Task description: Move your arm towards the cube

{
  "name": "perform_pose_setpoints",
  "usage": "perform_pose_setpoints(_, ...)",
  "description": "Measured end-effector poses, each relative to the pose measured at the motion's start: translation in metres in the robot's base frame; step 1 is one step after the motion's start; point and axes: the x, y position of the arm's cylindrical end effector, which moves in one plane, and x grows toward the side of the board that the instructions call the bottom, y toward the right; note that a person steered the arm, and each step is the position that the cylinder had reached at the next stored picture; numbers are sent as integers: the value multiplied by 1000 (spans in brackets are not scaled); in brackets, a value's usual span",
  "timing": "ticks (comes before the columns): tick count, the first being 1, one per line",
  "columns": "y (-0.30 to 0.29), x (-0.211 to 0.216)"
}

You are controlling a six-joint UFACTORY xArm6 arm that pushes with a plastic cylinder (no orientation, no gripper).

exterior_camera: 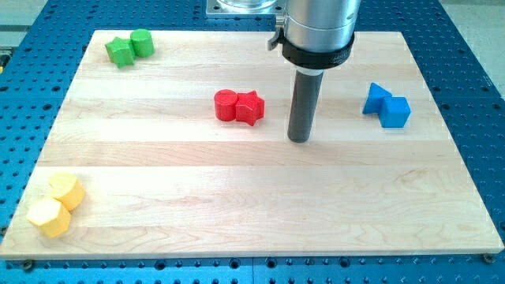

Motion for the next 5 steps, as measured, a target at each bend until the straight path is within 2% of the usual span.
perform_pose_setpoints(3, -4, 12)
perform_pose_setpoints(4, -61, 52)
perform_pose_setpoints(5, -79, 60)
